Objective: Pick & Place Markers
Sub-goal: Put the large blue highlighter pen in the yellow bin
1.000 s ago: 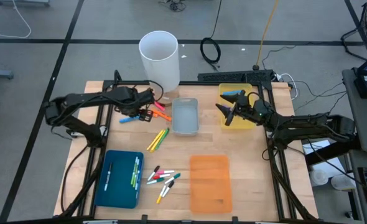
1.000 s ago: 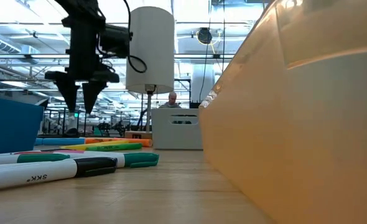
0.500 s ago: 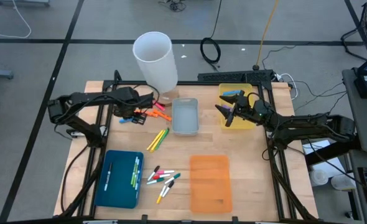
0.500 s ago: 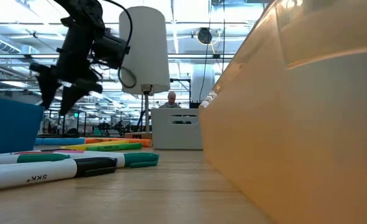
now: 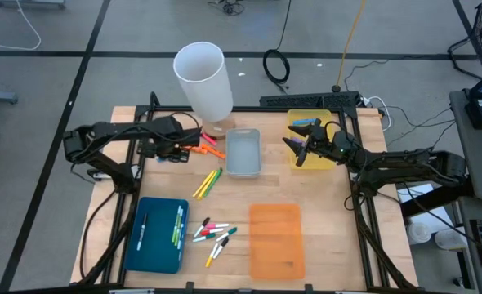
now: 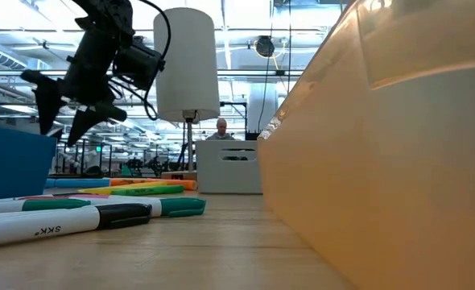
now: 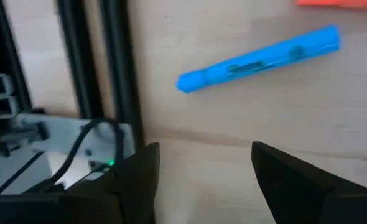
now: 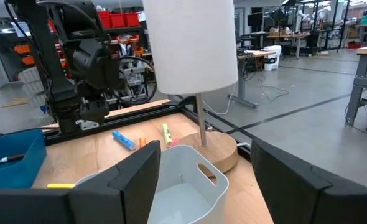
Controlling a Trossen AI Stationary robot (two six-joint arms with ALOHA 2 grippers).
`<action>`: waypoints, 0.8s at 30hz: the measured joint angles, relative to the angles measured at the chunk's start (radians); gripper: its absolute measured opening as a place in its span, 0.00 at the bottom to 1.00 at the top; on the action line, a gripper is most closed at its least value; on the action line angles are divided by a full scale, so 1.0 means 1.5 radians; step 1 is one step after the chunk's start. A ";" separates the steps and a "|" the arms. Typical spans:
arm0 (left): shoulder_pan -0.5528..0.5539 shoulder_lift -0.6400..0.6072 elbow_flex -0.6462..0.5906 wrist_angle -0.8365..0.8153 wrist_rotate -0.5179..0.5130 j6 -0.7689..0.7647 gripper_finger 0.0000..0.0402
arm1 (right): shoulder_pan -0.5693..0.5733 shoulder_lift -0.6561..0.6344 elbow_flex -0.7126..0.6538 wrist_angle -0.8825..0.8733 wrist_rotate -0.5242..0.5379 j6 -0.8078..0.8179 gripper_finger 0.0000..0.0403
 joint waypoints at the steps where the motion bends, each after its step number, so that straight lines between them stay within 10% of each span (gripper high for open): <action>1: -0.004 0.000 0.000 -0.014 -0.010 -0.020 0.64 | 0.000 0.000 0.000 0.000 0.000 0.000 0.59; 24: 0.121 0.000 -0.161 0.229 0.075 0.347 0.64 | 0.000 0.000 0.000 -0.001 -0.052 0.005 0.59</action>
